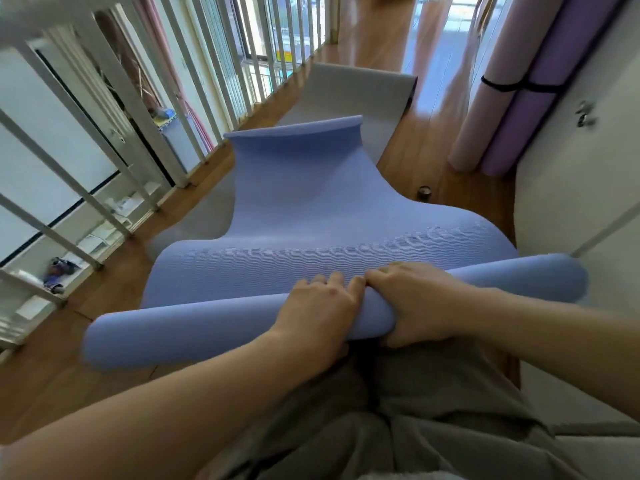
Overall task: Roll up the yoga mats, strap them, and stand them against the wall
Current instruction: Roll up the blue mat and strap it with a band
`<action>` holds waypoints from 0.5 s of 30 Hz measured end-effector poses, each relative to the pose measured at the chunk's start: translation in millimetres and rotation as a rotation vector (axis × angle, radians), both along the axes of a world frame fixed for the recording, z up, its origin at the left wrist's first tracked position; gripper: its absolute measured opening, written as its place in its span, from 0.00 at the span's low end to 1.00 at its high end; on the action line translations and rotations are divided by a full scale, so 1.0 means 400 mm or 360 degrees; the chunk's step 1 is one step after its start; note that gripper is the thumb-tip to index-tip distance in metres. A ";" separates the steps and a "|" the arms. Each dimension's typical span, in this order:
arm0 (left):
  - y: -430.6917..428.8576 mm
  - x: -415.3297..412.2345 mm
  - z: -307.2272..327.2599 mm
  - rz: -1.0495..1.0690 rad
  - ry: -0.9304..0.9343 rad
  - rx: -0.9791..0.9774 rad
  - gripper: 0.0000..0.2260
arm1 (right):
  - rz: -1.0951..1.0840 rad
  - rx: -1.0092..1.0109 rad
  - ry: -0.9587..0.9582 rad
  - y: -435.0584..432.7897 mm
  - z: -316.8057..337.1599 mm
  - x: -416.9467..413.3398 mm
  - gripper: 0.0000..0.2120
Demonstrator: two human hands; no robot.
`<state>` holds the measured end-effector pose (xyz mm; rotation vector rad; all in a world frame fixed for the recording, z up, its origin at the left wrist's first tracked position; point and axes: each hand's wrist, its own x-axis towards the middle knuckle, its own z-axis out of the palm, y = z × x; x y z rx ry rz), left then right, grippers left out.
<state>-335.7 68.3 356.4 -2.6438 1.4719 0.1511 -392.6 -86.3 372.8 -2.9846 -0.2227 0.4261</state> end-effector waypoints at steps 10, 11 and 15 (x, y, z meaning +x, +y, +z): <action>-0.008 0.083 0.024 -0.0017 0.0355 0.0059 0.32 | -0.0143 -0.0103 -0.0132 0.009 -0.010 0.013 0.26; -0.006 0.074 0.015 -0.0013 0.0225 0.0042 0.33 | -0.0141 -0.0077 -0.0064 0.003 -0.001 0.026 0.27; -0.005 0.069 -0.003 0.0044 0.0165 -0.0030 0.31 | -0.0103 -0.0052 0.0150 -0.006 0.013 0.063 0.29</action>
